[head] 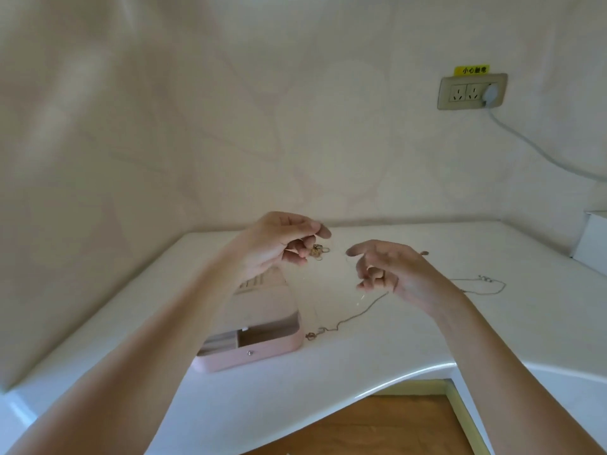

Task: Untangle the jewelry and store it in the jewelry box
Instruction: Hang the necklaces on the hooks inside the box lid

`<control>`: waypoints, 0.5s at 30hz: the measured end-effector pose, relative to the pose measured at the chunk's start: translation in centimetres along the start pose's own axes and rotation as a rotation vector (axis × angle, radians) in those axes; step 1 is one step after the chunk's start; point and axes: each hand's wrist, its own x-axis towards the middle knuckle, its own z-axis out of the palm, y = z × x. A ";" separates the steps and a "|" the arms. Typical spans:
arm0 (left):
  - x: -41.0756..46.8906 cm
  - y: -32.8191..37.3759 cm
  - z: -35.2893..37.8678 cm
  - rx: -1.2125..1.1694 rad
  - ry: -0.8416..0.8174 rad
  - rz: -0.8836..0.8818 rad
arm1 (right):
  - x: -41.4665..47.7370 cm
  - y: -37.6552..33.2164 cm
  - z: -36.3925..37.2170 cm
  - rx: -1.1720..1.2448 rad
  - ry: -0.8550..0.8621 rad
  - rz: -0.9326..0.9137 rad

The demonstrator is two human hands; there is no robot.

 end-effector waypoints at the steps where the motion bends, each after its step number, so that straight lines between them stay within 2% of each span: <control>1: 0.2 0.8 0.0 0.099 -0.014 0.002 | 1.0 -0.2 0.6 -0.013 -0.043 0.009; 5: 0.7 3.1 -0.4 0.527 -0.017 0.011 | 4.6 -2.2 3.1 -0.162 -0.153 0.004; 10: 0.4 2.9 -2.4 0.823 0.202 0.057 | 8.0 -5.4 4.8 -0.472 -0.090 -0.021; 12: 0.2 2.5 -3.3 0.814 0.256 0.052 | 9.2 -6.4 5.8 -0.565 -0.099 -0.007; 15: -0.1 2.1 -4.9 0.524 0.233 -0.013 | 10.6 -7.6 7.2 -0.718 -0.181 0.029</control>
